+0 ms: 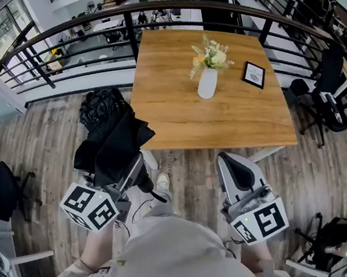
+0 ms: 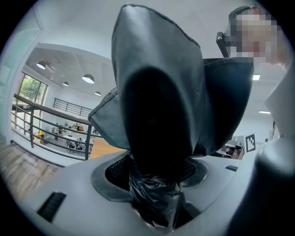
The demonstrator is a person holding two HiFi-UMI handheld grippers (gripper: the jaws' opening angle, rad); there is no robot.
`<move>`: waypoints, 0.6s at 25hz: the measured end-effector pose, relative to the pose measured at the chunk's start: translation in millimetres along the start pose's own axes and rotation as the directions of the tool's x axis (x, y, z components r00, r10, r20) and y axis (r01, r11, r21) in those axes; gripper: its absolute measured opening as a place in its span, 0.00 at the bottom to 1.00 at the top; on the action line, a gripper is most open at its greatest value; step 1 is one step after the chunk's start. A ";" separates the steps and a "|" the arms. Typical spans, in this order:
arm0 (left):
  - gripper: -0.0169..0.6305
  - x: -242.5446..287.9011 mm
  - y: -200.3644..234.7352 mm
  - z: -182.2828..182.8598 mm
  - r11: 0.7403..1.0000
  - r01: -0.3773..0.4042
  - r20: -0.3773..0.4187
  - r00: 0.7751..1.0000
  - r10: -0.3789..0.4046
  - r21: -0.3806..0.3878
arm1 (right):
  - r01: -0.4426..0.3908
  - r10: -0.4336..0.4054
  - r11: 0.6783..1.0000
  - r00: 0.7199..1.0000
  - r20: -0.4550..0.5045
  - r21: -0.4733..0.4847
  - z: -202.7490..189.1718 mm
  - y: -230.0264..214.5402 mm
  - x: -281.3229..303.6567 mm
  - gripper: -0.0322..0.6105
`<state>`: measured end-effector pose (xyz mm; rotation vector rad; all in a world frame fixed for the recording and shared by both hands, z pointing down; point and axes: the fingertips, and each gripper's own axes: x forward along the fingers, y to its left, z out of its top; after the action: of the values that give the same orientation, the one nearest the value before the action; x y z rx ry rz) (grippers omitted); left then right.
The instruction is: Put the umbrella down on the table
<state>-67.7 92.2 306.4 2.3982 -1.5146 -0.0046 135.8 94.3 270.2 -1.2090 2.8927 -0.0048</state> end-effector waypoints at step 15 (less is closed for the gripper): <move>0.42 128.3 187.7 32.2 0.998 -0.056 -0.116 0.992 0.057 0.015 | -0.035 0.041 0.998 0.993 -0.110 0.050 -15.7 -47.5 211.4 0.09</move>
<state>-181.6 -103.7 343.9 2.3200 -1.5322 0.1546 20.9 -89.5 285.1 -1.1825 2.9904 -0.1449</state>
